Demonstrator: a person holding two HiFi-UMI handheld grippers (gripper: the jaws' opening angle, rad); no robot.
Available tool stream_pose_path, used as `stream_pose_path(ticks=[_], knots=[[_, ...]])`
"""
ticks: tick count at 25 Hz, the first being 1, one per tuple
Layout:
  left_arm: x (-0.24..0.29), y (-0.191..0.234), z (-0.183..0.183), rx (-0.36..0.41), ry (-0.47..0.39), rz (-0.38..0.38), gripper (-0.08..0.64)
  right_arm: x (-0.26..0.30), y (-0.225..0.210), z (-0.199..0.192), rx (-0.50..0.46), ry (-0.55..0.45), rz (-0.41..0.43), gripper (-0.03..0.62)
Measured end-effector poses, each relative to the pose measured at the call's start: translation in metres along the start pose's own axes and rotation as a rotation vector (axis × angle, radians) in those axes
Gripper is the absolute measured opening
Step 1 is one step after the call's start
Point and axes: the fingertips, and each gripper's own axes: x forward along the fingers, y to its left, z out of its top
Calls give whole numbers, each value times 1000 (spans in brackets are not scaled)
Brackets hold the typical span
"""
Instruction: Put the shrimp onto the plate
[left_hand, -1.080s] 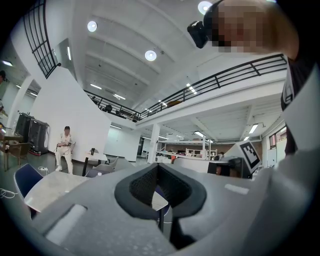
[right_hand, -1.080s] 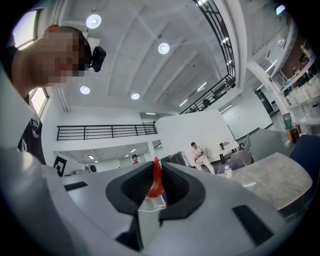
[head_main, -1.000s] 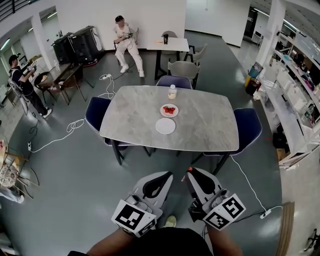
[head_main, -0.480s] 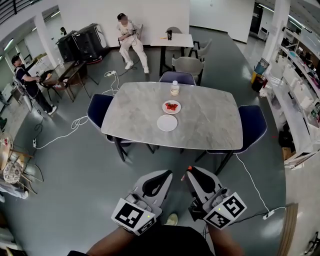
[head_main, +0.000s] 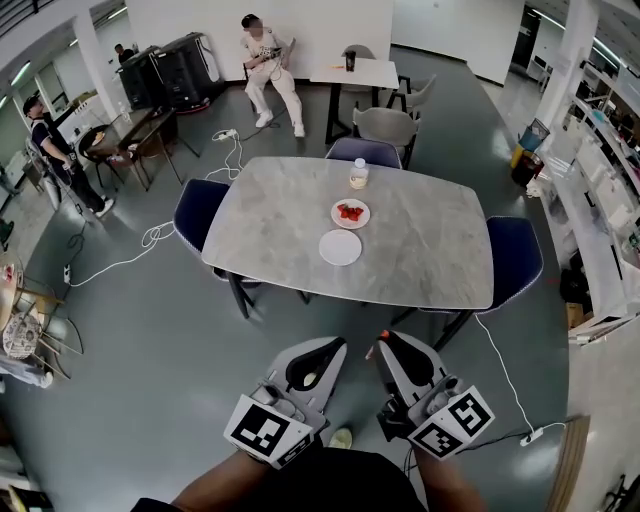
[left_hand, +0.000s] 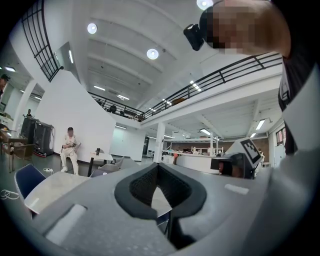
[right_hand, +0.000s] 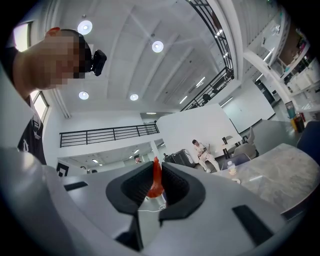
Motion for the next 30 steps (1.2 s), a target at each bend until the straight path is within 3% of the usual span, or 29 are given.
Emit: stream_pose_path(ticks=[13,18,30], knots=[[90,128,6,-23,13,-38,8,124,-81,10,-18,15,-69,52],[119,172,0,-30,28,-85,8,170,-105,11,-20,17,-100,52],[180,241,-30,-52,92,-89,8,229,-170,-10,22,69,-145,52]])
